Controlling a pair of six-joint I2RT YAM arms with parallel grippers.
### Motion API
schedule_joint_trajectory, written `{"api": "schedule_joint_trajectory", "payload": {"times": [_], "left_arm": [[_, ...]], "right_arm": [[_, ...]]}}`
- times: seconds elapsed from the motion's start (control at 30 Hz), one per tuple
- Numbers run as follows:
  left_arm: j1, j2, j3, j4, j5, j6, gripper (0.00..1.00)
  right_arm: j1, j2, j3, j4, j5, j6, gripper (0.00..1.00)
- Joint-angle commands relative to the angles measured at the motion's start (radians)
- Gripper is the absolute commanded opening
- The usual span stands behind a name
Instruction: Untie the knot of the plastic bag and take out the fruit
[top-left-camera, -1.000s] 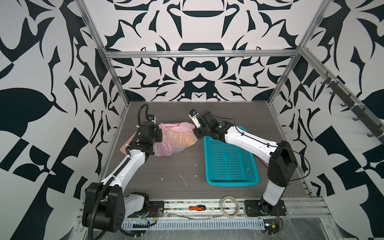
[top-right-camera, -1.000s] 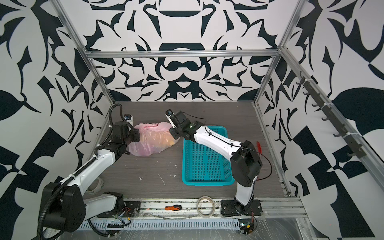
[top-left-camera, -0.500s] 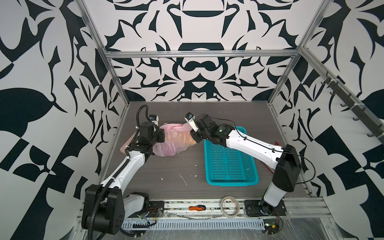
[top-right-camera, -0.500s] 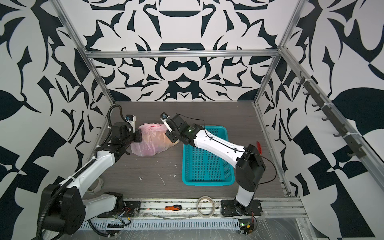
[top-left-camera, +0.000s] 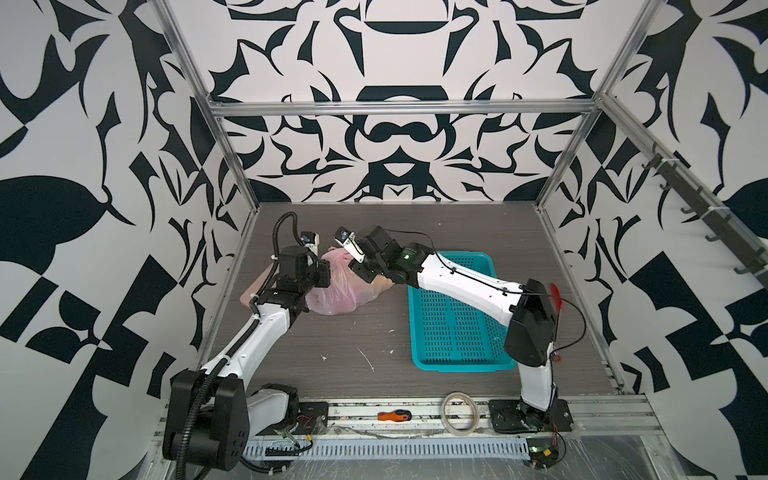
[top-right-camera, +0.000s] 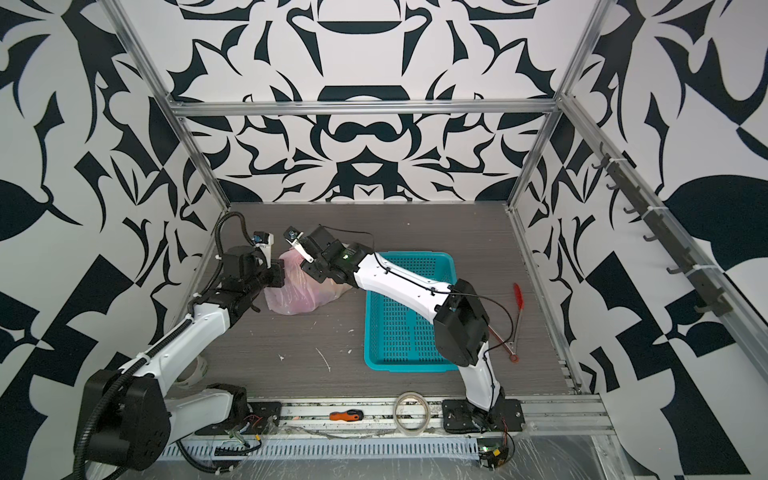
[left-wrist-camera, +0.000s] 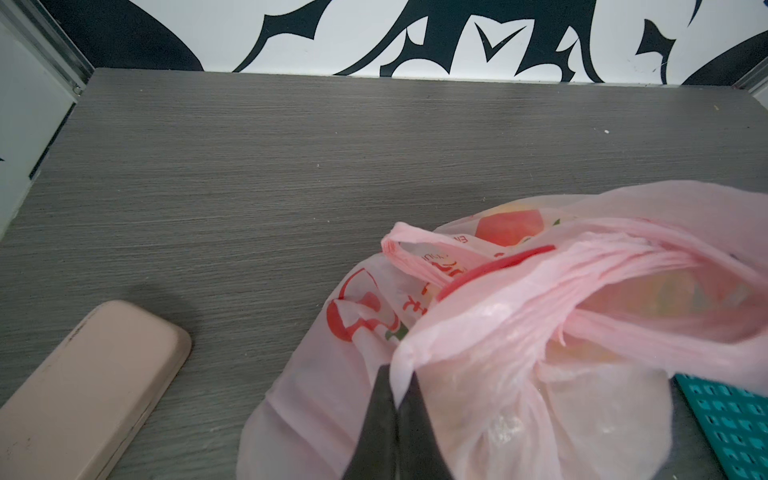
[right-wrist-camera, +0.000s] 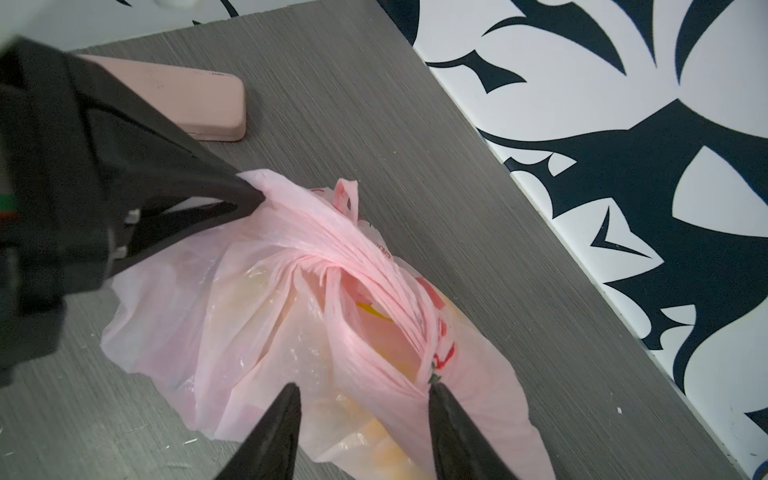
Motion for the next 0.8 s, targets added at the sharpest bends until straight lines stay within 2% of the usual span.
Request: {"api": "schedule_joint_trajectory", "payload": {"times": [0.0, 0.13, 0.37, 0.43, 0.6, 0.77], "left_arm": [[0.003, -0.030, -0.010, 0.042, 0.016, 0.002, 0.00], [0.004, -0.032, -0.014, 0.050, 0.015, 0.005, 0.00], [0.003, -0.039, -0.017, 0.058, 0.011, 0.010, 0.00], [0.004, -0.042, -0.018, 0.061, 0.012, 0.010, 0.00], [0.003, -0.045, -0.019, 0.063, 0.017, 0.010, 0.00], [0.003, -0.045, -0.023, 0.068, 0.028, 0.009, 0.00]], "right_arm": [[0.002, -0.003, 0.053, 0.013, 0.030, -0.028, 0.52], [0.002, 0.033, 0.085, 0.022, 0.030, -0.032, 0.42], [0.002, 0.068, 0.108, 0.052, 0.044, -0.044, 0.33], [0.002, 0.083, 0.126, 0.041, 0.056, -0.052, 0.35], [0.003, 0.100, 0.141, 0.039, 0.074, -0.075, 0.49], [0.007, 0.106, 0.136, 0.062, 0.101, -0.106, 0.55]]}}
